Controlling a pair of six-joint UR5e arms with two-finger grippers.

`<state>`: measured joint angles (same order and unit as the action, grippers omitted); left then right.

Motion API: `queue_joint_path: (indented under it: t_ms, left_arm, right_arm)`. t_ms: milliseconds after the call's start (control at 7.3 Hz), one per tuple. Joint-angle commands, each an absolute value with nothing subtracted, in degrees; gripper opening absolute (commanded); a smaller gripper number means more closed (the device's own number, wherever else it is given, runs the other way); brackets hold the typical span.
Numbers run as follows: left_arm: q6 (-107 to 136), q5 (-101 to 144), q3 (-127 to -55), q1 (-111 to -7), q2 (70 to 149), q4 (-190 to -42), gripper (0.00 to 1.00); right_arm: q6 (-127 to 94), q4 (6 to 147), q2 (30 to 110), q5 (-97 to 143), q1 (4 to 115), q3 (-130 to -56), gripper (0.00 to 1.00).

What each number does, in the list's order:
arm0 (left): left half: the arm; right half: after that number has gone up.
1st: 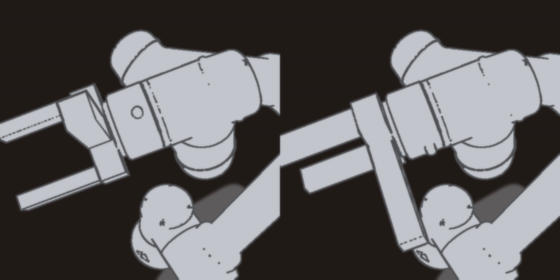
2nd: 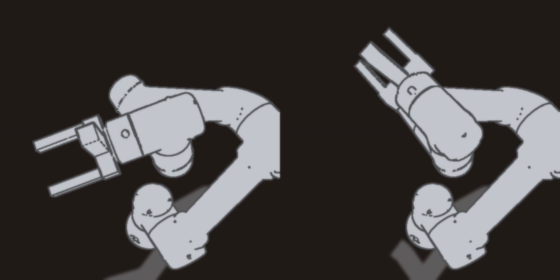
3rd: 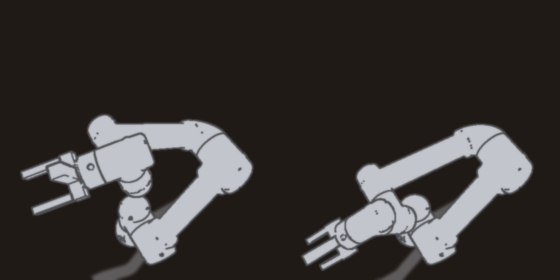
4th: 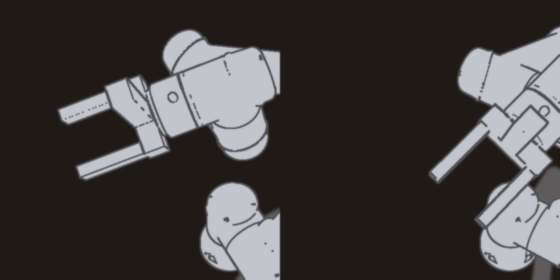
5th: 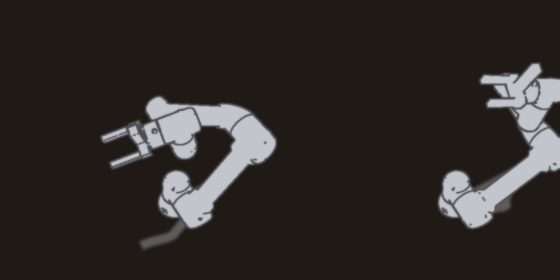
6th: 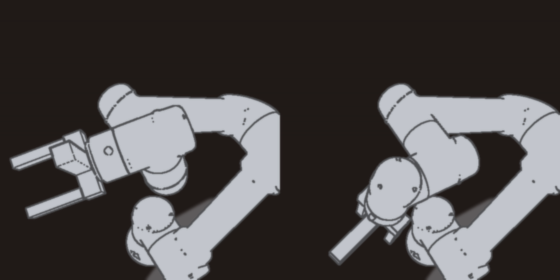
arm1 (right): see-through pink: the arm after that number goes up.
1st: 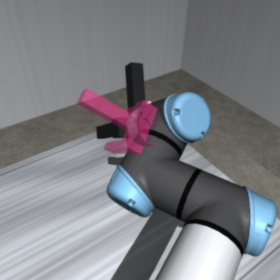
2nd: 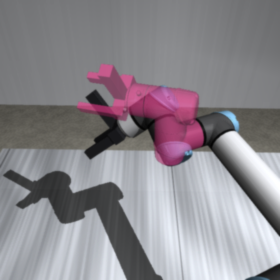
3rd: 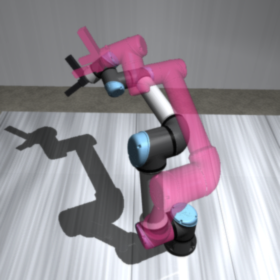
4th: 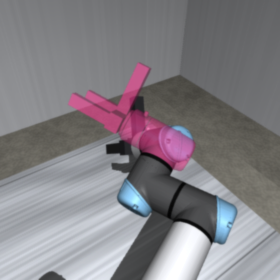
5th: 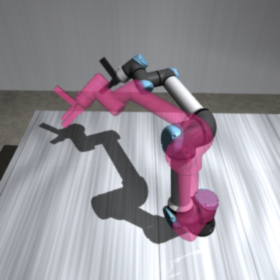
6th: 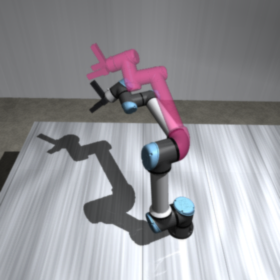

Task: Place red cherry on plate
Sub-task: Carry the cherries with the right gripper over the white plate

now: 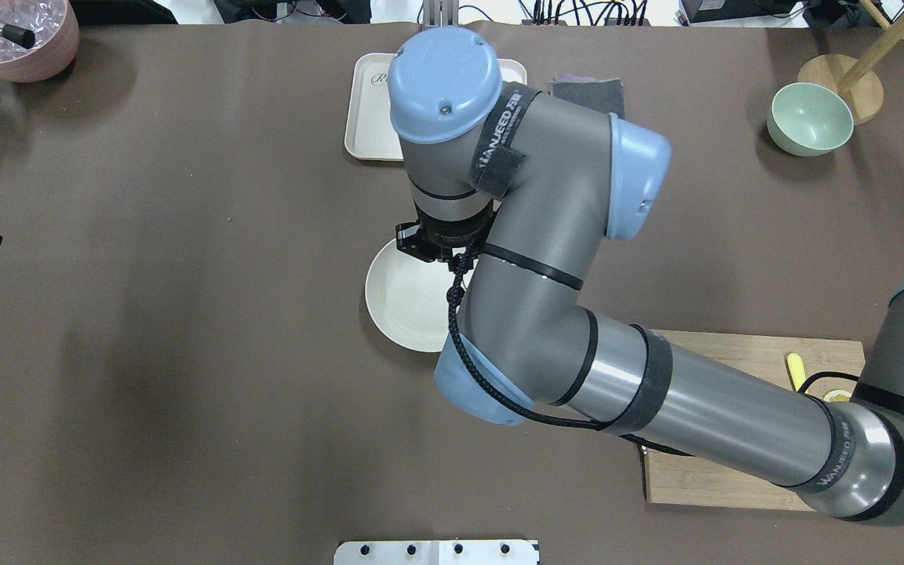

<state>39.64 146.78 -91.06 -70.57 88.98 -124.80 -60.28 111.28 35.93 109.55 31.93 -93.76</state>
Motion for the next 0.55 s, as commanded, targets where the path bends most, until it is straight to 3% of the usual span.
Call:
queue_joint_path:
  t_ms: [0,411]
  left_arm:
    - [39.6,146.9,-91.2,-70.6,88.3,-124.8,0.97]
    - [39.7,146.8,-91.3,-70.6,87.2,-124.8,0.97]
  right_arm:
    - [-62.8,99.6,35.3,108.3,29.5,-82.4,0.00]
    - [-63.2,96.2,35.4,108.2,29.2,-78.2,0.00]
